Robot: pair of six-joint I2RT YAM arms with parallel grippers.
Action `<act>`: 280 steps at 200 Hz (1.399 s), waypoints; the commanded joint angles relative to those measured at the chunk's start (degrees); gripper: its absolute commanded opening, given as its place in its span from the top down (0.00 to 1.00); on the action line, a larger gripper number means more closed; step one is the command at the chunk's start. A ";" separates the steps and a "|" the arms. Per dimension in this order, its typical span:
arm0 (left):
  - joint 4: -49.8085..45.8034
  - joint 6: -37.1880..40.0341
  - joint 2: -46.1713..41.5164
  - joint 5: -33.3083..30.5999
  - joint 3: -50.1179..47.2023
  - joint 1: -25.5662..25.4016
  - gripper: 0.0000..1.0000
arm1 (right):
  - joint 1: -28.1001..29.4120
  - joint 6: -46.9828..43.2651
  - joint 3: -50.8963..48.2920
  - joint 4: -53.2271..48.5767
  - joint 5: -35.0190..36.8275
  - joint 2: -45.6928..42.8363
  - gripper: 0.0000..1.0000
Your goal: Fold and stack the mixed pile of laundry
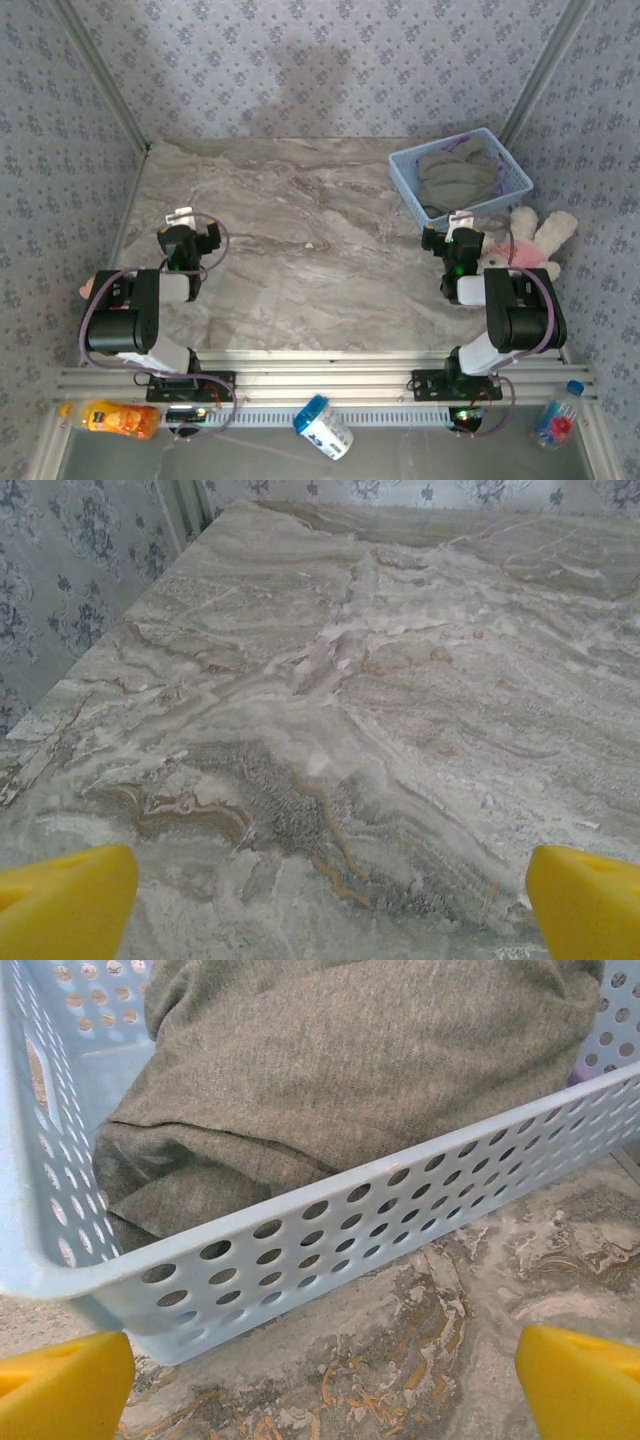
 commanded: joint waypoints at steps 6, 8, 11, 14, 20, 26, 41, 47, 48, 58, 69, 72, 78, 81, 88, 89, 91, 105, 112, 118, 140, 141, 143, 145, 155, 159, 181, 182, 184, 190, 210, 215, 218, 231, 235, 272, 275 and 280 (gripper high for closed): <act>-7.82 0.50 -4.61 -3.31 2.53 -1.33 0.00 | 0.26 0.61 0.39 -3.62 1.85 -5.73 0.00; -9.52 0.45 -5.19 -3.68 3.02 -1.43 0.00 | 0.34 0.59 0.56 -4.40 1.91 -6.36 0.00; -11.86 0.30 -5.88 -4.30 3.93 -1.56 0.00 | 0.40 0.51 1.02 -6.38 2.04 -7.28 0.00; -14.37 -0.02 -6.61 -4.78 4.73 -1.73 0.00 | 0.42 0.57 1.64 -8.18 2.21 -8.27 0.00; -19.27 -0.90 -8.08 -5.27 6.78 -1.72 0.00 | 0.42 1.12 3.19 -12.83 2.86 -10.23 0.00; -23.78 -1.89 -9.36 -5.29 8.84 -1.79 0.00 | 0.38 2.44 5.09 -17.99 3.53 -12.04 0.00; -33.26 -4.85 -12.01 -5.23 13.51 -2.06 0.00 | -0.29 7.14 10.67 -30.87 3.86 -15.17 0.00; -36.64 -6.29 -12.87 -4.96 15.40 -2.15 0.00 | -0.74 10.18 13.24 -35.75 3.82 -15.92 0.00; -37.17 -6.54 -13.05 -4.85 15.72 -2.15 0.00 | -0.77 10.70 13.62 -36.54 3.80 -16.05 0.00; -42.49 -10.53 -14.17 -4.29 18.82 -2.24 0.00 | -1.40 17.46 17.64 -43.27 4.53 -16.57 0.00; -48.70 -17.43 -14.26 -4.88 22.67 -2.15 0.00 | -1.97 24.64 21.96 -51.46 4.30 -16.55 0.00; -50.30 -19.77 -14.02 -5.78 23.87 -2.15 0.00 | -2.30 25.99 23.00 -53.21 4.14 -16.55 0.00; -55.76 -26.06 -13.24 -7.57 26.28 -1.91 0.00 | -3.27 29.11 25.15 -56.57 2.76 -16.38 0.00; -57.93 -28.32 -12.80 -7.98 27.54 -1.51 0.00 | -3.84 29.92 26.05 -57.74 1.16 -16.29 0.00; -63.03 -31.07 -11.42 -6.27 30.56 -0.48 0.00 | -5.74 29.93 27.67 -59.10 -4.59 -16.09 0.00; -63.41 -31.20 -11.23 -5.77 30.95 -0.34 0.00 | -6.09 29.80 27.92 -59.20 -5.90 -16.00 0.00; -64.16 -31.47 -10.80 -5.00 31.70 -0.05 0.00 | -6.48 29.48 28.23 -59.28 -8.27 -15.85 0.00; -65.81 -32.32 -8.63 3.54 34.49 0.67 0.00 | -9.03 28.86 30.78 -59.50 -17.01 -14.69 0.00; -64.88 -32.83 -8.32 6.23 34.68 0.33 0.00 | -9.04 28.80 32.34 -60.47 -19.54 -13.84 0.03; -63.63 -33.33 -8.38 7.79 34.34 -0.19 0.00 | -8.50 28.66 33.81 -61.74 -20.35 -12.86 0.07; -61.56 -35.25 -9.02 9.62 34.04 -4.51 0.00 | -3.79 23.51 41.18 -70.00 -18.04 -7.69 0.12; -61.53 -35.31 -9.02 9.69 34.09 -4.82 0.00 | -3.66 23.17 41.52 -70.41 -17.90 -7.41 0.12; -61.51 -35.42 -9.02 9.81 34.13 -5.21 0.00 | -3.10 22.71 42.22 -71.09 -17.57 -6.94 0.13; -61.51 -35.51 -8.97 9.91 34.21 -5.72 0.00 | -2.54 22.02 42.88 -71.78 -17.29 -6.33 0.13; -61.86 -36.25 -8.70 9.85 34.68 -8.38 0.00 | 0.07 18.71 46.50 -75.65 -15.71 -3.02 0.14; -62.20 -36.45 -8.49 9.85 34.94 -9.42 0.00 | 1.07 17.47 48.00 -77.14 -14.82 -1.75 0.14; -62.60 -38.28 -6.89 9.07 35.42 -14.56 0.00 | 6.47 9.81 56.45 -85.49 -9.17 5.86 0.18; -62.54 -38.36 -6.81 9.02 35.40 -14.81 0.00 | 6.70 9.46 56.76 -85.66 -8.85 6.22 0.18; -62.44 -38.53 -6.64 9.05 35.38 -15.22 0.00 | 7.16 8.75 57.19 -86.37 -8.15 6.95 0.19; -61.91 -38.83 -5.97 9.30 35.33 -16.37 0.00 | 8.20 6.84 59.39 -88.39 -6.06 9.26 0.21; -61.24 -38.99 -2.94 10.25 36.45 -19.44 0.00 | 10.52 2.13 65.79 -94.91 0.01 15.75 0.26; -61.29 -38.82 -1.97 10.53 37.05 -20.05 0.00 | 10.87 0.78 66.87 -95.82 1.71 16.90 0.26; -61.32 -38.66 -1.46 10.89 37.43 -20.29 0.00 | 11.07 0.04 67.36 -96.24 2.74 17.47 0.26; -62.04 -37.95 1.26 11.30 39.57 -21.41 0.00 | 11.55 -3.12 69.19 -97.95 6.66 19.68 0.27; -62.35 -37.99 2.07 11.34 40.28 -21.60 0.00 | 11.52 -3.90 69.53 -98.23 7.61 20.23 0.27; -62.60 -38.67 6.39 12.90 44.30 -22.00 0.00 | 10.56 -6.36 68.76 -98.67 6.71 22.38 0.31; -62.69 -38.66 6.60 12.98 44.47 -22.01 0.00 | 10.47 -6.29 68.42 -98.31 6.40 22.46 0.33; -62.86 -38.63 6.98 13.08 44.87 -22.09 0.00 | 10.61 -6.21 67.95 -97.81 6.24 22.57 0.37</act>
